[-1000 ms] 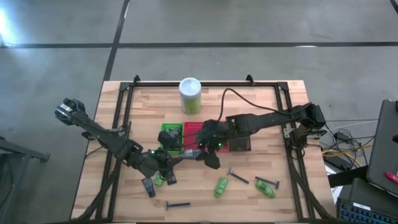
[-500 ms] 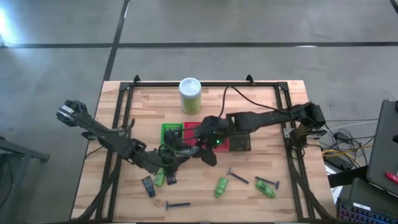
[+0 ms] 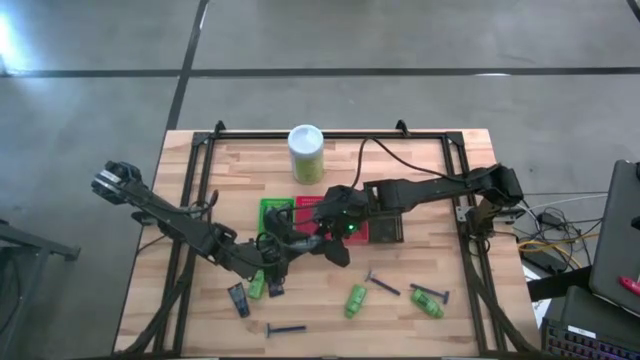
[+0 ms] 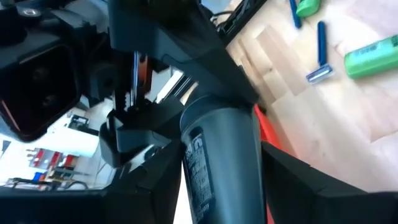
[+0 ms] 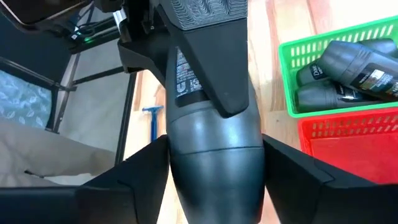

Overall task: Pick & Place Travel size toiletries
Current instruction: Put the gray deodorant into the green bin

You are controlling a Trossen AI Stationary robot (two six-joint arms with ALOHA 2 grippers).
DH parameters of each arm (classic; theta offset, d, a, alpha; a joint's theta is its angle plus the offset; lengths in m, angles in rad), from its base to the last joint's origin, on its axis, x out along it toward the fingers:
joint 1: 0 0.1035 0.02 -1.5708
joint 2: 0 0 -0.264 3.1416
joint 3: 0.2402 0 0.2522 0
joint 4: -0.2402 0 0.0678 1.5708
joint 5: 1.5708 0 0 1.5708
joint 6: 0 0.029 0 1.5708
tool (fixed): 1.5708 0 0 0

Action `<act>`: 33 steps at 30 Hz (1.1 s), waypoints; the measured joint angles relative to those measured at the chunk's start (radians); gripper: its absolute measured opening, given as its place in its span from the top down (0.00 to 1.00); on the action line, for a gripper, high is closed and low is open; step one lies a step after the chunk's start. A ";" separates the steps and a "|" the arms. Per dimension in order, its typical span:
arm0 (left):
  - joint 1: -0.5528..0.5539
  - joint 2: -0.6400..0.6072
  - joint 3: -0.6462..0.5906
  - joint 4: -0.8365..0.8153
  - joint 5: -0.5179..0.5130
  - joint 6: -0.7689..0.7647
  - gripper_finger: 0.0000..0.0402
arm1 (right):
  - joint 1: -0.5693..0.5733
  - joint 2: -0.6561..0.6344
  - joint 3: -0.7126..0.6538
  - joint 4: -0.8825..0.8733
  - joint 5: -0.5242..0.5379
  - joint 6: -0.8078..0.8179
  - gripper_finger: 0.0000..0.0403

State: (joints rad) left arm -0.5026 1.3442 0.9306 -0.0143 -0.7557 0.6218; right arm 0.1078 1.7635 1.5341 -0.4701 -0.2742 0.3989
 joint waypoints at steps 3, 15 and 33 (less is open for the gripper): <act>0.000 0.000 0.000 -0.026 -0.045 0.001 0.52 | 0.000 -0.016 0.000 -0.031 0.018 -0.002 0.32; 0.002 -0.047 0.000 -0.374 -0.299 -0.662 0.53 | 0.001 -0.130 0.000 -0.288 0.324 0.061 0.09; -0.005 -0.016 -0.105 -0.936 -0.273 -2.400 0.53 | 0.001 -0.179 -0.027 -0.330 0.483 0.178 0.19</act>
State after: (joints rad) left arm -0.5079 1.3282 0.8251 -0.9507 -1.0289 -1.7778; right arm 0.1089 1.5848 1.5072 -0.7998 0.2088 0.5766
